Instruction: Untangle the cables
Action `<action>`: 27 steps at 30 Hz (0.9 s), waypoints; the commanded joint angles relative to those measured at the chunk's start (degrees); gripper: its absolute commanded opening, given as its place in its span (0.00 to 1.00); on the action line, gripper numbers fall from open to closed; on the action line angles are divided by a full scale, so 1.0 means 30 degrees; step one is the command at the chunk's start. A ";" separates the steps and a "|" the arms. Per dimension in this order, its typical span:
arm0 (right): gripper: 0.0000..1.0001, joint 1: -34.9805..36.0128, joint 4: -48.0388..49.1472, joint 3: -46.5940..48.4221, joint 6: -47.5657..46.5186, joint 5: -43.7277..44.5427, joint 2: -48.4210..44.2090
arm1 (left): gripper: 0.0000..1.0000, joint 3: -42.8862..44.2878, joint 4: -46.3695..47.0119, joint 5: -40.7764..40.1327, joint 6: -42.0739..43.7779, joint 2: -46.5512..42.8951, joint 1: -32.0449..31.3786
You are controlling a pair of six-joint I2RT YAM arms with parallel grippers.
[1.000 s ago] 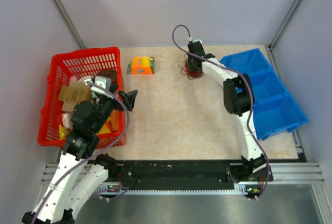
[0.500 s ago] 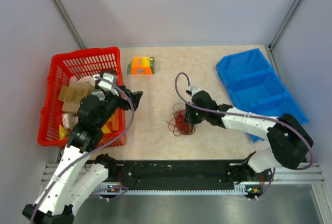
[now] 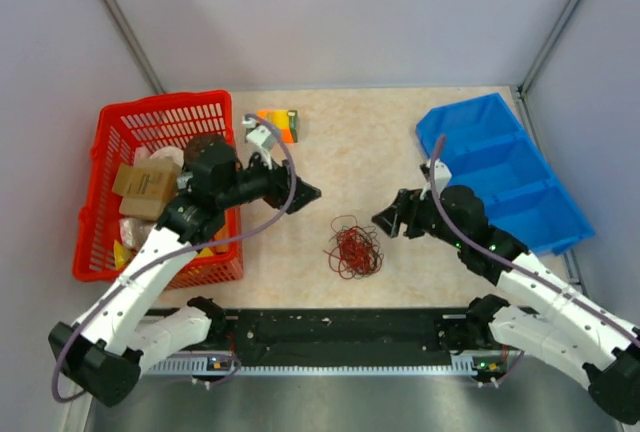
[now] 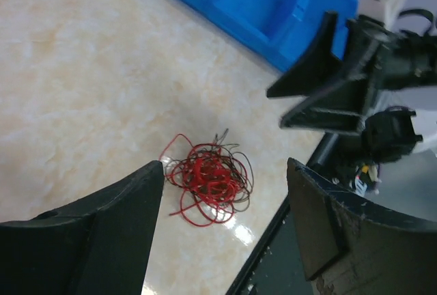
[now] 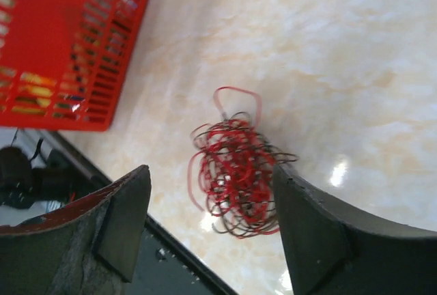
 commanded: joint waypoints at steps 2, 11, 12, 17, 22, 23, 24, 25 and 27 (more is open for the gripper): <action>0.67 -0.2693 -0.0968 0.0165 -0.0939 -0.1457 0.1663 | 0.76 0.4695 -0.3698 -0.2329 0.1848 0.3496 -0.3909; 0.64 -0.2664 0.4150 -0.2232 -0.2349 -0.3419 0.4450 | 0.49 0.5174 -0.4967 -0.2725 0.2910 0.8688 -0.6142; 0.61 -0.2664 0.4797 -0.2526 -0.2406 -0.3623 0.4596 | 0.49 0.4998 -0.4880 -0.2198 0.2909 0.8690 -0.6200; 0.56 -0.2021 0.6911 -0.2705 -0.2611 -0.4126 0.6440 | 0.56 0.4089 -0.4176 -0.2105 0.2762 0.8542 -0.6756; 0.21 -0.1552 0.6651 -0.1769 -0.2525 -0.3218 0.7469 | 0.58 0.4087 -0.4205 -0.2602 0.2180 0.8982 -0.6934; 0.13 -0.1376 0.6591 -0.1738 -0.2350 -0.3012 0.7295 | 0.59 0.4262 -0.4321 -0.2748 0.1771 0.9041 -0.6933; 0.03 -0.1288 0.6446 -0.1738 -0.2116 -0.2807 0.7003 | 0.59 0.4496 -0.4438 -0.2779 0.1418 0.9041 -0.6962; 0.00 -0.1316 0.6270 -0.1709 -0.1795 -0.2660 0.6565 | 0.61 0.4817 -0.4642 -0.3127 0.0922 0.9041 -0.6963; 0.00 -0.1316 0.5772 -0.1679 -0.0976 -0.2483 0.5250 | 0.66 0.5346 -0.4936 -0.4412 0.0508 0.8954 -0.6963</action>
